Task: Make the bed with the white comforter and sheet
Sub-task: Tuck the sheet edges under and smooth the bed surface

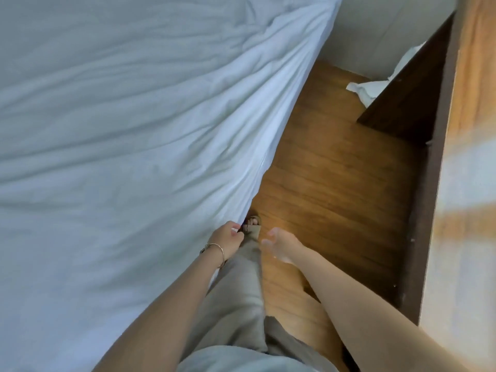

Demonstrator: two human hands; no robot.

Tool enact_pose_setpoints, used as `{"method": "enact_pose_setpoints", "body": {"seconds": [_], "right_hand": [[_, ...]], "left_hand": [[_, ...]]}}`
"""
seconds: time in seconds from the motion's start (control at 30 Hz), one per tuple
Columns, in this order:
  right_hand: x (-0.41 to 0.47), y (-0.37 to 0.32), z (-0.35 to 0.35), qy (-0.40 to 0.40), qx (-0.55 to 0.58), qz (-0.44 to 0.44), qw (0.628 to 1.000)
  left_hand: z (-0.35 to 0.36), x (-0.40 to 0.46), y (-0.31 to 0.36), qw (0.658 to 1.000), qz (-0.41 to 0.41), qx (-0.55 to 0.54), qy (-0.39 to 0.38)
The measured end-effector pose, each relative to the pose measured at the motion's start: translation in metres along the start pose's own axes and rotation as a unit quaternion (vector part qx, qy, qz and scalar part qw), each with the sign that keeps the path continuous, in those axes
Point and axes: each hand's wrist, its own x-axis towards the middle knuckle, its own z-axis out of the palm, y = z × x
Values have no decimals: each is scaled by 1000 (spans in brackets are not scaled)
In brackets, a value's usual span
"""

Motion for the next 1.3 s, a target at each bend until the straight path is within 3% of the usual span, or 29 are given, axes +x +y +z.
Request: {"method": "enact_pose_setpoints", "body": {"seconds": [0.1, 0.2, 0.43, 0.63, 0.77, 1.07, 1.3], "right_hand": [[36, -19, -62, 58, 111, 14, 992], [55, -47, -134, 88, 182, -25, 979], [102, -71, -305, 182, 263, -31, 947], [204, -80, -447, 170, 245, -52, 953], [264, -104, -550, 127, 200, -67, 969], [405, -188, -743, 56, 139, -119, 982], [519, -244, -848, 55, 187, -108, 975]], "left_hand": [[-21, 50, 74, 999, 4, -51, 8], [-39, 84, 155, 995, 59, -77, -5], [-69, 164, 317, 987, 129, -99, -15], [-70, 265, 434, 985, 99, -138, 24], [-74, 323, 516, 980, 32, -180, 83], [-118, 458, 675, 933, -18, -326, 149], [-163, 590, 791, 928, -24, -357, 106]]}}
